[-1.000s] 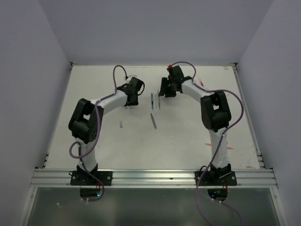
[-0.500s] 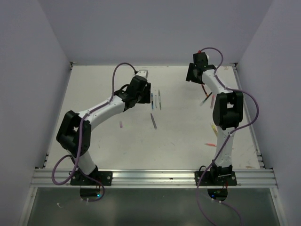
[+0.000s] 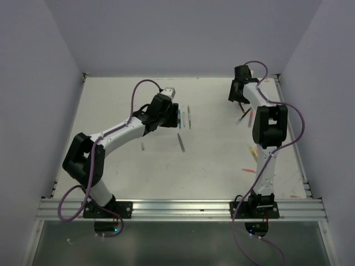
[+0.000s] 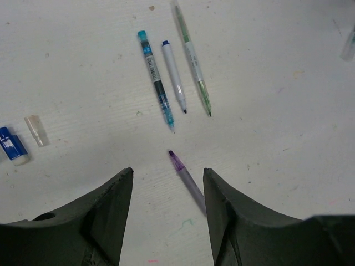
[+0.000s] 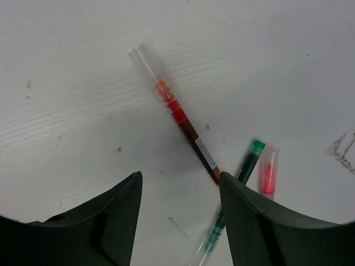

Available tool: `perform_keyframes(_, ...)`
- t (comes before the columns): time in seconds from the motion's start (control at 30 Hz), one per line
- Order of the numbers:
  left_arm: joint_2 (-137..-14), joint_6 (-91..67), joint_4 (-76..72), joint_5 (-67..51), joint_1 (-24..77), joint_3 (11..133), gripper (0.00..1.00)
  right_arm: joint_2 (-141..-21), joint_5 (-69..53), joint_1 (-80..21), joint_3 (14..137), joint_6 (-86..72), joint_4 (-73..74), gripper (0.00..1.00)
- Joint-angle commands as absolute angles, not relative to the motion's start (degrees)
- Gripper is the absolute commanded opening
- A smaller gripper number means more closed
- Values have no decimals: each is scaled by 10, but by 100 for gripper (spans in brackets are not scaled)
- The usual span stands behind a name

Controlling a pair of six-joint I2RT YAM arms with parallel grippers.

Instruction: Open the pen caps

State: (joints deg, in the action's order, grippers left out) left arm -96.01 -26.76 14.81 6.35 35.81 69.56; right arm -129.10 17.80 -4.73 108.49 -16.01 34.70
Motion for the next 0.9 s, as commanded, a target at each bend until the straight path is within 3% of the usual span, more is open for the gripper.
perform_keyframes(0.0,-926,-261,120,44,360,686,57,-1298,194,-32,1085,-143,338,61)
perform_keyframes(0.4,-928,-265,115,30,361,681,58,-1360,77,-3,1100,-122,333,58)
perform_keyframes(0.6,-924,-263,118,34,360,679,58,-1369,34,-2,1093,-123,345,35)
perform_keyframes(0.73,-919,-265,118,34,361,672,59,-1355,11,-5,1064,-122,334,4)
perform_keyframes(0.87,-911,-276,110,26,359,662,58,-1294,24,-34,1010,-112,290,0)
